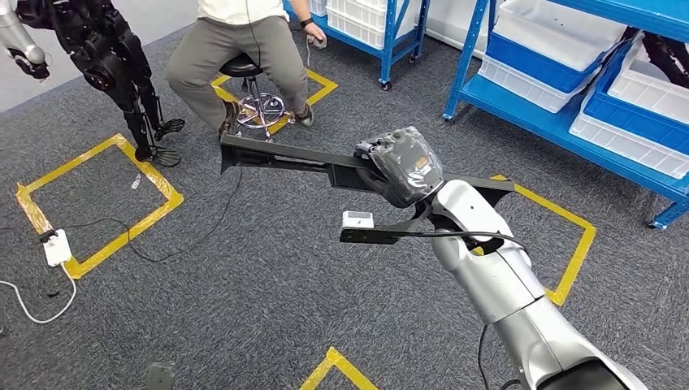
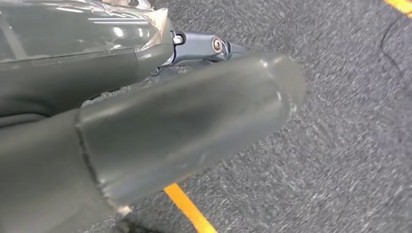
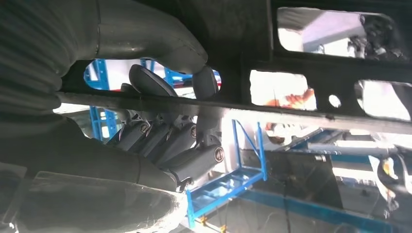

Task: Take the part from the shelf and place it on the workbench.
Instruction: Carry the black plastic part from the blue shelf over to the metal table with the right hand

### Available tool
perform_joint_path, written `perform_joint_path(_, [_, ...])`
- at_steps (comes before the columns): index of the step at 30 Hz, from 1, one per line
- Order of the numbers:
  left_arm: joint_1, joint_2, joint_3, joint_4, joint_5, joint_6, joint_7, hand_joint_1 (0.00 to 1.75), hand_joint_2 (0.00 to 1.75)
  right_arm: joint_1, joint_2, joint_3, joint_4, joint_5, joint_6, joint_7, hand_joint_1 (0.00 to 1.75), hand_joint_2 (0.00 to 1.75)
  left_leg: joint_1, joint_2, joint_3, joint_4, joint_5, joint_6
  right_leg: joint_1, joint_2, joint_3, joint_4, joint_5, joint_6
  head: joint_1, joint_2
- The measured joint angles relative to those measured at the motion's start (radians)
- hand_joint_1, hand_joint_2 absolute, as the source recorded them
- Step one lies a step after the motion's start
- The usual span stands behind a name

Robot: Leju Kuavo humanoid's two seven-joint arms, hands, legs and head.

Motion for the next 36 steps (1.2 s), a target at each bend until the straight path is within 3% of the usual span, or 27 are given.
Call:
perform_joint_path(2, [-0.006, 0.0, 0.0, 0.0, -0.001, 0.0, 0.0, 0.0, 0.0, 0.003, 0.004, 0.002, -0.002, 0.004, -0.001, 0.001, 1.71, 1.75, 0.001, 0.028, -0.062, 0.133, -0.065, -0.007, 0.005, -0.01, 0.0, 0.0, 0.0, -0.008, -0.003, 0.0])
perform_joint_path(4, [-0.008, 0.001, 0.0, 0.0, -0.007, -0.001, 0.0, 0.0, 0.0, 0.01, 0.004, 0.005, -0.004, 0.01, -0.002, 0.004, 1.71, 1.75, 0.001, 0.038, -0.104, 0.218, -0.087, -0.011, 0.009, -0.02, 0.0, 0.001, -0.001, -0.009, -0.003, 0.0])
perform_joint_path(5, [-0.01, 0.001, 0.0, 0.0, -0.012, -0.002, 0.001, 0.0, 0.0, 0.015, 0.004, 0.006, -0.006, 0.014, -0.003, 0.006, 1.71, 1.75, 0.001, 0.041, -0.096, 0.204, -0.07, -0.01, 0.01, -0.025, 0.0, 0.001, -0.002, -0.009, -0.003, 0.0])
perform_joint_path(7, [-0.015, 0.002, -0.002, 0.0, -0.024, -0.003, 0.005, 0.0, 0.0, 0.023, 0.003, 0.006, -0.016, 0.024, -0.008, 0.012, 1.71, 1.75, 0.001, 0.055, -0.033, 0.081, -0.008, -0.005, 0.011, -0.033, 0.001, 0.001, -0.003, -0.009, -0.003, 0.0])
perform_joint_path(9, [-0.025, 0.004, -0.006, 0.0, -0.034, -0.003, 0.01, 0.0, 0.0, 0.032, -0.002, 0.003, -0.028, 0.033, -0.017, 0.018, 1.71, 1.75, -0.004, 0.075, 0.024, -0.032, 0.03, 0.003, 0.019, -0.04, -0.001, 0.002, -0.006, -0.004, -0.002, 0.0])
perform_joint_path(12, [-0.034, 0.004, -0.014, 0.0, -0.043, -0.003, 0.015, 0.0, 0.0, 0.048, -0.015, -0.006, -0.04, 0.037, -0.024, 0.02, 1.71, 1.75, -0.011, 0.067, 0.035, -0.061, 0.034, 0.016, 0.027, -0.054, 0.0, 0.0, -0.009, 0.006, 0.001, 0.0])
perform_joint_path(14, [-0.036, 0.002, -0.017, 0.0, -0.043, -0.003, 0.016, 0.0, 0.0, 0.054, -0.023, -0.011, -0.043, 0.035, -0.024, 0.019, 1.71, 1.75, -0.008, 0.058, 0.038, -0.069, 0.04, 0.03, 0.026, -0.046, -0.012, 0.025, -0.025, 0.013, 0.002, 0.0])
perform_joint_path(16, [-0.04, 0.001, -0.017, 0.0, -0.043, -0.003, 0.016, 0.0, 0.0, 0.055, -0.03, -0.015, -0.044, 0.034, -0.023, 0.016, 1.71, 1.75, -0.005, 0.048, 0.041, -0.075, 0.044, 0.041, 0.022, -0.023, -0.06, 0.123, -0.071, 0.013, 0.002, 0.0])
perform_joint_path(18, [-0.042, 0.0, -0.018, 0.0, -0.039, -0.002, 0.016, 0.0, 0.0, 0.056, -0.035, -0.016, -0.044, 0.031, -0.022, 0.011, 1.71, 1.75, -0.005, 0.035, 0.04, -0.074, 0.045, 0.044, 0.019, -0.012, -0.124, 0.259, -0.123, 0.013, 0.002, 0.0])
perform_joint_path(19, [-0.042, 0.0, -0.017, 0.0, -0.037, -0.001, 0.016, 0.0, 0.0, 0.057, -0.036, -0.016, -0.043, 0.028, -0.021, 0.007, 1.71, 1.75, -0.005, 0.027, 0.04, -0.074, 0.045, 0.044, 0.017, -0.011, -0.144, 0.298, -0.132, 0.018, 0.002, 0.0])
perform_joint_path(20, [-0.041, -0.002, -0.017, 0.0, -0.035, -0.001, 0.015, 0.0, 0.0, 0.058, -0.036, -0.016, -0.043, 0.025, -0.021, 0.004, 1.71, 1.75, -0.004, 0.019, 0.04, -0.074, 0.045, 0.043, 0.015, -0.01, -0.144, 0.294, -0.124, 0.025, 0.002, 0.0])
perform_joint_path(21, [-0.041, -0.003, -0.017, 0.0, -0.034, 0.0, 0.015, 0.0, 0.0, 0.058, -0.036, -0.016, -0.043, 0.023, -0.021, 0.002, 1.71, 1.75, -0.003, 0.011, 0.04, -0.072, 0.044, 0.043, 0.012, -0.009, -0.124, 0.249, -0.1, 0.035, 0.002, 0.0])
perform_joint_path(23, [-0.041, -0.005, -0.017, 0.0, -0.036, 0.0, 0.015, 0.0, 0.0, 0.055, -0.035, -0.016, -0.042, 0.02, -0.021, -0.001, 1.71, 1.75, -0.002, -0.005, 0.038, -0.067, 0.043, 0.037, 0.003, 0.002, -0.056, 0.105, -0.042, 0.051, 0.003, 0.0])
perform_joint_path(24, [-0.041, -0.005, -0.017, 0.0, -0.037, 0.0, 0.016, 0.0, 0.0, 0.054, -0.034, -0.015, -0.042, 0.019, -0.02, -0.001, 1.71, 1.75, -0.003, -0.012, 0.036, -0.064, 0.042, 0.031, 0.001, 0.009, -0.031, 0.052, -0.024, 0.051, 0.003, 0.0])
perform_joint_path(25, [-0.04, -0.005, -0.017, 0.0, -0.038, -0.001, 0.019, 0.0, 0.0, 0.053, -0.033, -0.015, -0.042, 0.018, -0.02, -0.001, 1.71, 1.75, -0.004, -0.018, 0.033, -0.062, 0.043, 0.025, 0.001, 0.014, -0.017, 0.023, -0.015, 0.047, 0.003, 0.0])
perform_joint_path(28, [-0.029, -0.005, -0.016, 0.0, -0.042, -0.011, 0.032, 0.0, 0.0, 0.051, -0.03, -0.011, -0.041, 0.015, -0.019, -0.001, 1.71, 1.75, -0.002, -0.026, 0.026, -0.062, 0.045, 0.01, 0.002, 0.007, -0.013, 0.017, -0.008, 0.027, 0.003, 0.0])
perform_joint_path(30, [-0.023, -0.006, -0.016, 0.001, -0.044, -0.034, 0.06, 0.0, 0.0, 0.048, -0.025, -0.01, -0.041, 0.013, -0.019, -0.002, 1.71, 1.75, 0.0, -0.003, 0.007, -0.02, 0.016, 0.003, -0.001, -0.001, -0.011, 0.015, -0.005, 0.012, 0.0, 0.0])
perform_joint_path(32, [-0.021, -0.005, -0.016, 0.002, -0.045, -0.088, 0.145, 0.0, 0.0, 0.046, -0.023, -0.008, -0.04, 0.01, -0.017, -0.007, 1.71, 1.75, 0.001, 0.028, -0.049, 0.101, -0.047, -0.004, 0.002, -0.009, -0.01, 0.014, -0.005, 0.0, -0.003, 0.0])
perform_joint_path(34, [-0.014, -0.004, -0.017, 0.006, -0.053, -0.157, 0.286, 0.0, 0.0, 0.045, -0.019, -0.003, -0.035, 0.003, -0.015, -0.012, 1.71, 1.75, 0.001, 0.039, -0.103, 0.214, -0.087, -0.007, 0.008, -0.018, -0.01, 0.014, -0.006, -0.004, -0.004, 0.0])
perform_joint_path(35, [-0.008, -0.004, -0.018, 0.009, -0.059, -0.184, 0.356, 0.0, 0.0, 0.043, -0.014, 0.0, -0.032, 0.0, -0.015, -0.014, 1.71, 1.75, 0.001, 0.04, -0.107, 0.222, -0.08, -0.006, 0.01, -0.022, -0.009, 0.014, -0.007, -0.004, -0.004, 0.0])
perform_joint_path(36, [-0.002, -0.003, -0.019, 0.012, -0.067, -0.205, 0.416, 0.0, 0.0, 0.039, -0.009, 0.003, -0.03, -0.004, -0.014, -0.015, 1.71, 1.75, 0.001, 0.042, -0.092, 0.191, -0.058, -0.004, 0.011, -0.025, -0.008, 0.014, -0.008, -0.005, -0.004, 0.0])
